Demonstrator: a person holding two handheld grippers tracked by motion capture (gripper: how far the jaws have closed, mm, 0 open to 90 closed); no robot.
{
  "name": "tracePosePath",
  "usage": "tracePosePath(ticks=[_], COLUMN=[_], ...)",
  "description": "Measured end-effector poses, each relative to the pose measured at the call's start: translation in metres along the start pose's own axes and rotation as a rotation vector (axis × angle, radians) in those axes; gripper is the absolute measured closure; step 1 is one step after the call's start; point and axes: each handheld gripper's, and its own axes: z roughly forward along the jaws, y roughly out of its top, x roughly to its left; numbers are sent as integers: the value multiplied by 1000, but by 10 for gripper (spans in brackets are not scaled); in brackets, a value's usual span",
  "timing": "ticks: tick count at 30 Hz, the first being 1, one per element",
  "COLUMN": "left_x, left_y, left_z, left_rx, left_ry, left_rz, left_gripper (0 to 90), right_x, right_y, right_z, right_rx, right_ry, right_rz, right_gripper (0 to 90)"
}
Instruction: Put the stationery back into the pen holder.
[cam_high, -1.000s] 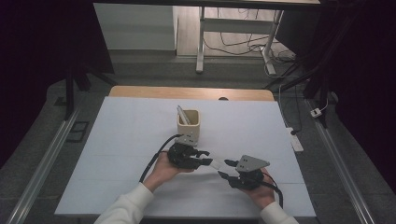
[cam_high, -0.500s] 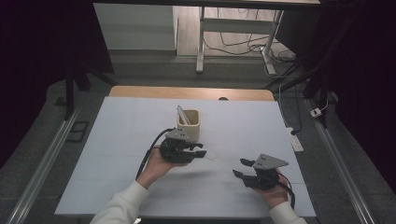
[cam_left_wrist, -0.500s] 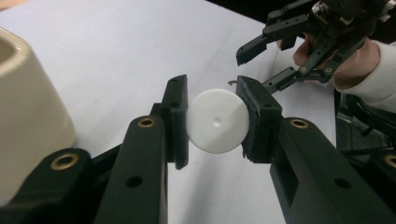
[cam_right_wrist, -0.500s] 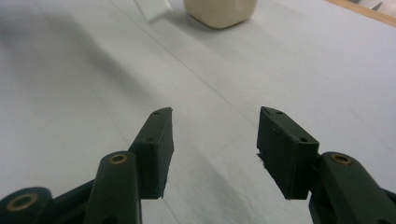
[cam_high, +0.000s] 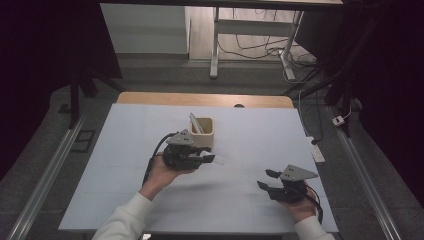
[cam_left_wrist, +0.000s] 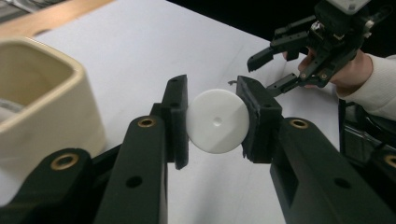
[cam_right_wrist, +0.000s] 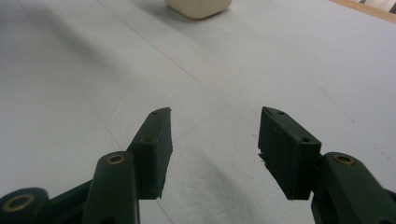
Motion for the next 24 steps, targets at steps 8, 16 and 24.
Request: tracePosePath(ticks=[8,16,24], left_x=[11,23,40], left_y=[14,32,47], left_z=[-26,-42,-54], left_rx=[-51,-70,-73], left_ry=[40,78,100], left_rz=[-28,-40,-50], left_gripper=[657,657,657], right_x=[-4,-8,-9], right_y=[-3,-5,-6], right_z=[-2,-5,-4], right_rx=[5,0,2], right_ry=[8,-21,-32], right_rz=[6,14,23], right_gripper=[439,440,439])
